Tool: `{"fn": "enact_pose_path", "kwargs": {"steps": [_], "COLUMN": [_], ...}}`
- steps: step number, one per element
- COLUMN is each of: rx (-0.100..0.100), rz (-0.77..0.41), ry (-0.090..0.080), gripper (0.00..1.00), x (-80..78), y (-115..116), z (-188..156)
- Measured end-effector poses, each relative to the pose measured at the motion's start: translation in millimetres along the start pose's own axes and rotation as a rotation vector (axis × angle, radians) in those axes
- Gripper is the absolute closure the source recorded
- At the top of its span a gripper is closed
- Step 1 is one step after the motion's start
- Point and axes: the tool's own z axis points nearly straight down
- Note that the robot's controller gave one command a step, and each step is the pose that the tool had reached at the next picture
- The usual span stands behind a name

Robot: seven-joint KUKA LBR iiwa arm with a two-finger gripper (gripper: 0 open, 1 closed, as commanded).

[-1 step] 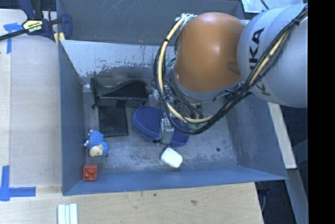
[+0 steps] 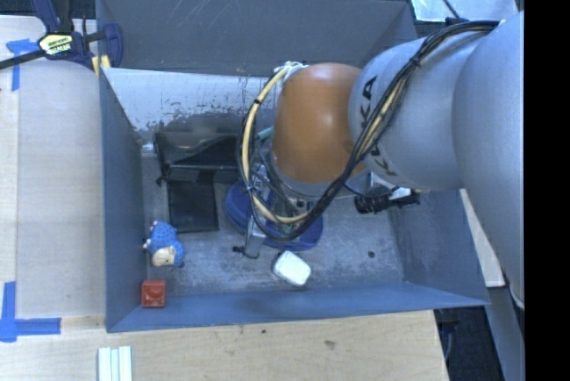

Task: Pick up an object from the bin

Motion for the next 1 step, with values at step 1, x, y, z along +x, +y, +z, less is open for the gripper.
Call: {"fn": "enact_pose_path", "kwargs": {"steps": [1], "rx": [0.001], "rz": [0.108], "ry": [-0.002], "gripper": [0.0], "x": [-63.7], "y": [-31.7], "z": [52.3]}}
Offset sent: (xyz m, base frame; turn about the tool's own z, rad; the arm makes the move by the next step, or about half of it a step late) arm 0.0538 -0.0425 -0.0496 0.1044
